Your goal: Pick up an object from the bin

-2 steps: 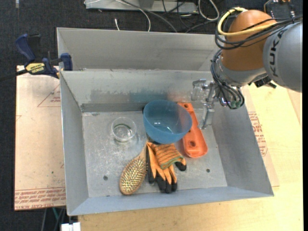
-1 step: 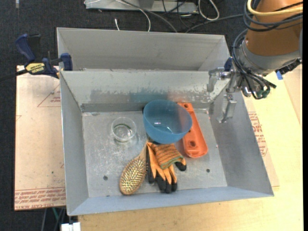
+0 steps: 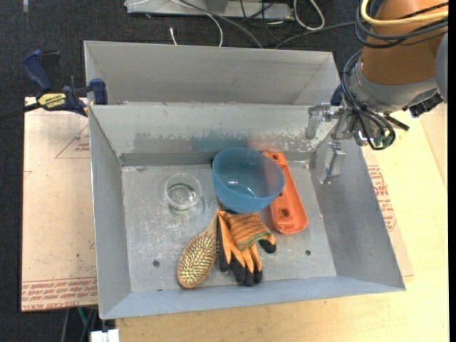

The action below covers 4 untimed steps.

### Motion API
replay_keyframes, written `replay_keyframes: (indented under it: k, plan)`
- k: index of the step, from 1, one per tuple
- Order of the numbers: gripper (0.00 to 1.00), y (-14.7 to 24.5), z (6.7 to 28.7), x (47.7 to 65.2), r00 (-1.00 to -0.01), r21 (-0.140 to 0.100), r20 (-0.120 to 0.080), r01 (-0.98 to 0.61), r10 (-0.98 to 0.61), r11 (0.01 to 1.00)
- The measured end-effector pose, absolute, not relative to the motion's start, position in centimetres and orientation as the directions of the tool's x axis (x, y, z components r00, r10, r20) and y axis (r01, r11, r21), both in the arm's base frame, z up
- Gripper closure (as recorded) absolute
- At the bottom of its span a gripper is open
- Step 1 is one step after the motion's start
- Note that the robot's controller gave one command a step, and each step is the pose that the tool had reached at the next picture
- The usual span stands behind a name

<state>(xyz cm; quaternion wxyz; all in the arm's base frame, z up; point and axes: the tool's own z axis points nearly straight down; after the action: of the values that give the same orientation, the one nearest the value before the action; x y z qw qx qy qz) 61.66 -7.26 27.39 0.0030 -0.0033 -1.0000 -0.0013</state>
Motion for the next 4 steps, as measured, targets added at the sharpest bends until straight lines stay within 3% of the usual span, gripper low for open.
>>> replay_keyframes:
  k: [1, 2, 3, 4]
  plan:
    - [0.00, -6.4, 40.1, 61.8, -1.000, 0.001, -0.006, -0.023, -0.023, 1.000]
    - [0.00, -7.0, 40.2, 63.1, -1.000, 0.002, 0.003, -0.013, -0.013, 1.000]
    - [0.00, -6.8, 42.1, 60.7, -0.999, -0.001, -0.016, -0.041, -0.041, 0.999]
    - [0.00, -9.5, 38.6, 59.3, -1.000, 0.003, 0.004, 0.006, 0.006, 1.000]
